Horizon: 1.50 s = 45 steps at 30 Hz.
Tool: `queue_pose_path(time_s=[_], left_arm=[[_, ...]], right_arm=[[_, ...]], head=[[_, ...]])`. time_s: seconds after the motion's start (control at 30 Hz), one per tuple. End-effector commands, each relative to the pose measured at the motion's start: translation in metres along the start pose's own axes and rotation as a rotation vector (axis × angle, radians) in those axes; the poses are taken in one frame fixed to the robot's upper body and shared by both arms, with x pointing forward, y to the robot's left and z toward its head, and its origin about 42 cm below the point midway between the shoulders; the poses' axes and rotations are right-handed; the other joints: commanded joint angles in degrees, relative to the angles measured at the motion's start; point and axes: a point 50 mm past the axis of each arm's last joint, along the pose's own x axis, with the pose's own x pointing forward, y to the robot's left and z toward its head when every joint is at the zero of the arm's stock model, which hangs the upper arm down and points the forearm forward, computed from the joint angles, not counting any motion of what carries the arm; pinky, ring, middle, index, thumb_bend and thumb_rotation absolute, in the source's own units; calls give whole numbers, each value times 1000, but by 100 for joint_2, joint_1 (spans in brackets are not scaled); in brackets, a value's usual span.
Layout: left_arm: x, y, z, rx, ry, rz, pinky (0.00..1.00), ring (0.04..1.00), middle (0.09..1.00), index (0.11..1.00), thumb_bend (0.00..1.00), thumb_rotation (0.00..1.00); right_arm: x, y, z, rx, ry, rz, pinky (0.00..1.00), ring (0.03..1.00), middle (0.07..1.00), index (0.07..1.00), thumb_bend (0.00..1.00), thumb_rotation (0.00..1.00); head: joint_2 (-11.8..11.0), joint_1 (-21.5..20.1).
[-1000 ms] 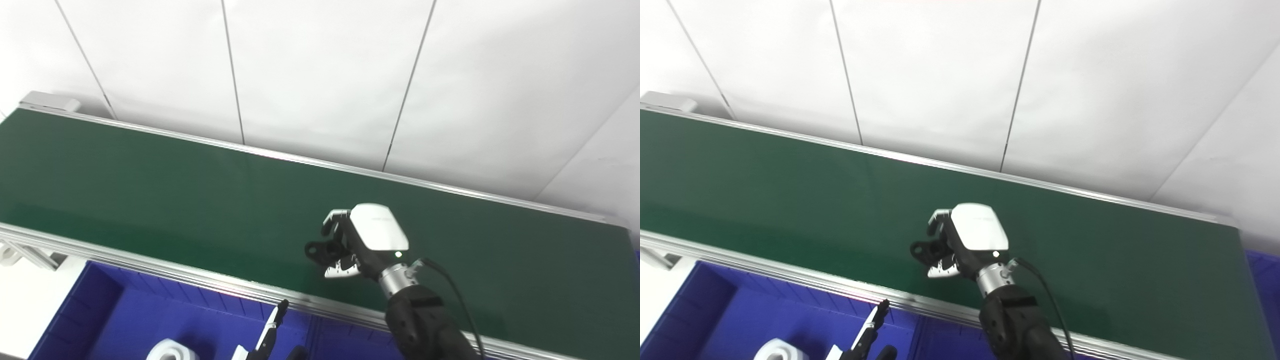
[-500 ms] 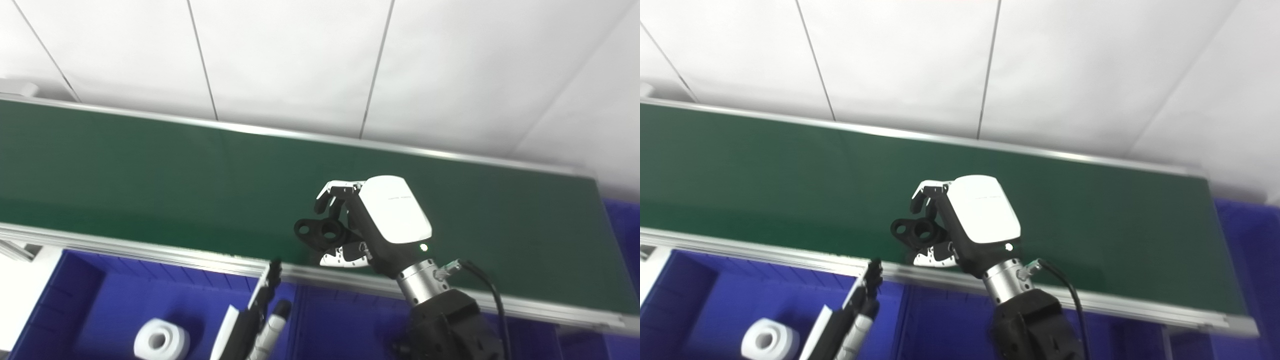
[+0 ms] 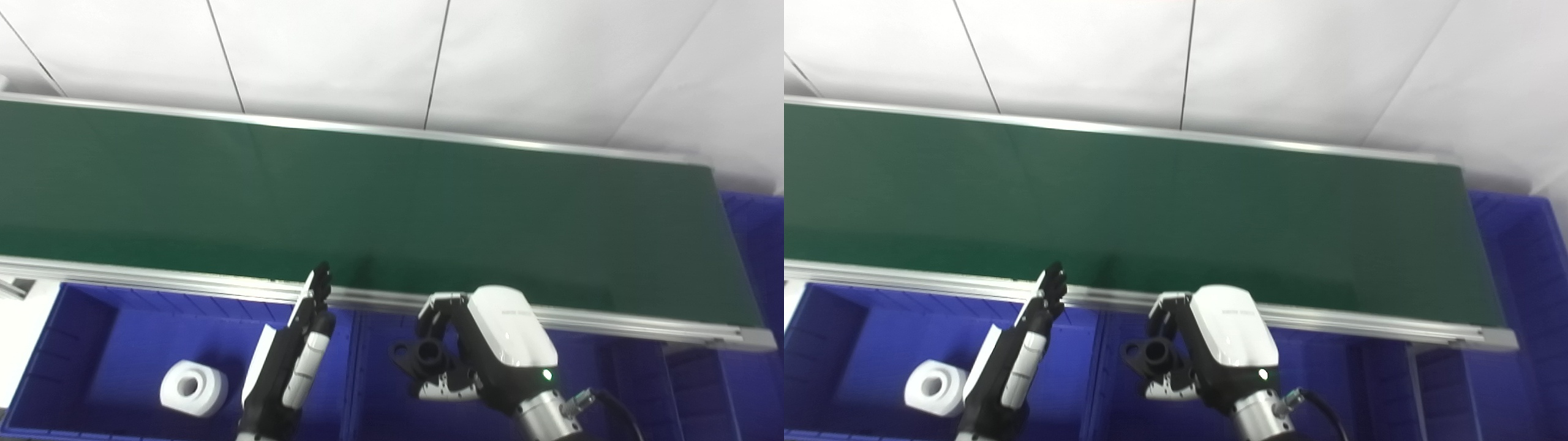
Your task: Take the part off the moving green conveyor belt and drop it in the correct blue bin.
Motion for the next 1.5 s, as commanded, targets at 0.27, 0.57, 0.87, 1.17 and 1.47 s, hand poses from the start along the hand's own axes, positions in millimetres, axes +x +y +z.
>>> queue_pose_path(time_s=[0.27,0.57,0.87,1.17,1.47], left_arm=[[-3,4,14,13,-31,16,1000,1000,1000,1000,587,1000],[-5,5,15,18,-30,14,1000,1000,1000,1000,595,1000],[-4,5,14,24,-37,13,1000,999,1000,1000,599,1000],[-8,6,16,46,-39,9,1000,997,1000,1000,579,1000],[-5,18,20,49,-54,10,1000,988,1000,1000,570,1000]], right_arm=[[25,26,-15,-21,27,53,246,316,448,502,522,0],[22,36,-8,-136,77,32,672,727,831,857,974,634],[19,34,-8,-156,48,43,767,801,858,858,1000,859],[-23,-6,26,116,-70,-43,599,721,802,845,1000,988],[-51,9,58,1019,-137,-263,642,712,768,794,801,999]], head=[[50,-10],[45,33],[0,140],[33,299],[245,-138]])
